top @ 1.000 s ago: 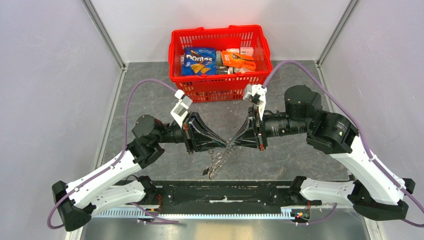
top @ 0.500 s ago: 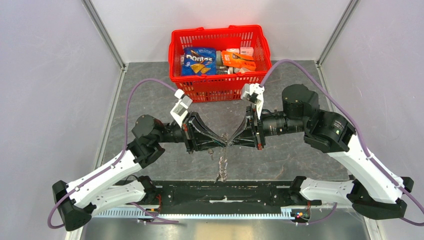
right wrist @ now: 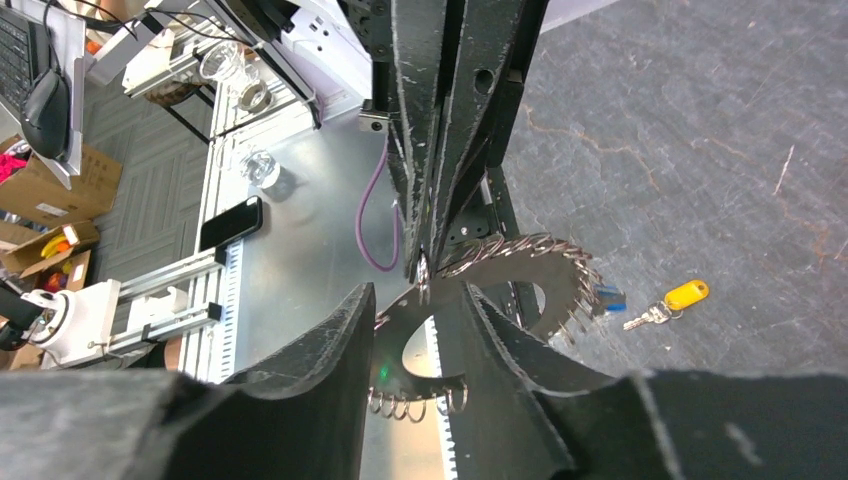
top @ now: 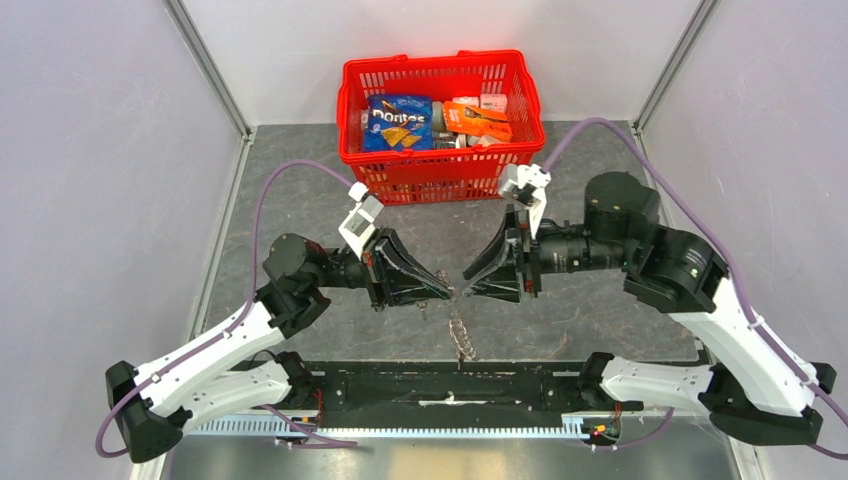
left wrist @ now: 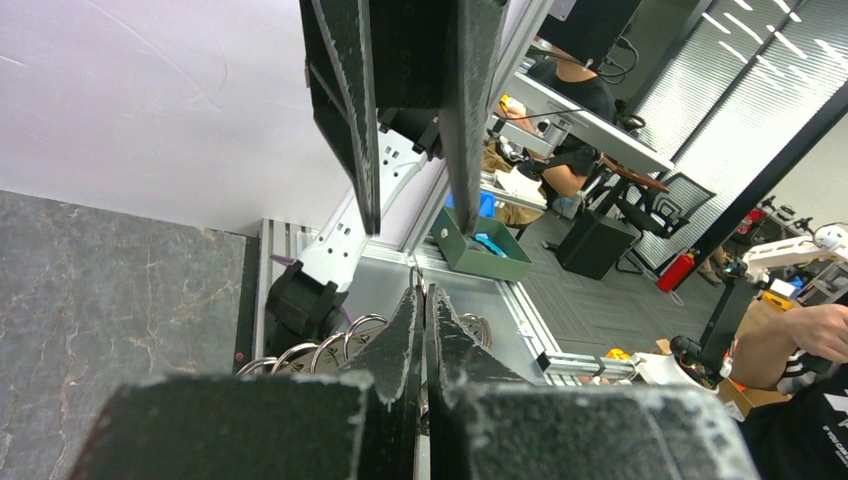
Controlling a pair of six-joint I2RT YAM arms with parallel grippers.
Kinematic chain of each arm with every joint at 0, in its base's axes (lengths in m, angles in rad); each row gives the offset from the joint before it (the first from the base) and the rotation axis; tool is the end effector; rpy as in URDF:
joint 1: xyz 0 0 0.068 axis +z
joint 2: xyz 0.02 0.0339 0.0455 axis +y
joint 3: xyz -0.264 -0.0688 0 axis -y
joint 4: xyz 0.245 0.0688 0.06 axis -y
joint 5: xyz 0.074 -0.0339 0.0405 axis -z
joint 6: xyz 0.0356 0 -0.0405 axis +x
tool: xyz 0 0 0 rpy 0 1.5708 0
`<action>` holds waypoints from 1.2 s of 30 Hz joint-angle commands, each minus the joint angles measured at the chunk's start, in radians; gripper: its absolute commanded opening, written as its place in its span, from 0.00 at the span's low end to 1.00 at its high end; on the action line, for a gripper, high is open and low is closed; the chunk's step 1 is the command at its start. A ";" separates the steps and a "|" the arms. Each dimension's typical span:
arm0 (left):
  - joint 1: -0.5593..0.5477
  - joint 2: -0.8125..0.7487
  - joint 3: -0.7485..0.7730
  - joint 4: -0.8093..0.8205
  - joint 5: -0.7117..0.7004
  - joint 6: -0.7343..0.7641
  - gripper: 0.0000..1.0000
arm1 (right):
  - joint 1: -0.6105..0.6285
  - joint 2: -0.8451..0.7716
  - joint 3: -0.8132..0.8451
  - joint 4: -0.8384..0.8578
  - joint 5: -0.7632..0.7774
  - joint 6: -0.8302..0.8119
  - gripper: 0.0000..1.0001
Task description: Put the keys on the keyring
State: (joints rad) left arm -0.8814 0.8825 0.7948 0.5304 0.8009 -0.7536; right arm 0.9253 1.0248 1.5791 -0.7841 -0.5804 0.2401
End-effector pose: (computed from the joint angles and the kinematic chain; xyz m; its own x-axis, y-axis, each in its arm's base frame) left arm 0.1017 -0.1635 0.3980 -0.4512 -0.2014 -0.8694 0.8790 -0.2684 -0.3940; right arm 0.0811 0.1401 0.4955 -0.3683 -0.1585 -0.9161 -0.9282 0.1176 0.3529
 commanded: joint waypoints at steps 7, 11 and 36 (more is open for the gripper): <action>0.001 0.007 -0.038 0.392 0.071 -0.190 0.02 | 0.000 -0.046 0.005 0.016 0.042 -0.004 0.52; 0.000 0.028 -0.052 0.609 0.112 -0.312 0.02 | 0.000 -0.044 -0.011 -0.002 0.098 -0.024 0.53; -0.001 0.071 -0.024 1.015 0.149 -0.584 0.02 | 0.000 0.037 -0.223 0.082 0.261 -0.012 0.53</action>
State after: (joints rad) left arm -0.8814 0.9661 0.7319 1.4624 0.9798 -1.2869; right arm 0.9253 1.0939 1.3724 -0.7895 -0.3336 0.2283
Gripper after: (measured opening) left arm 0.022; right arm 0.523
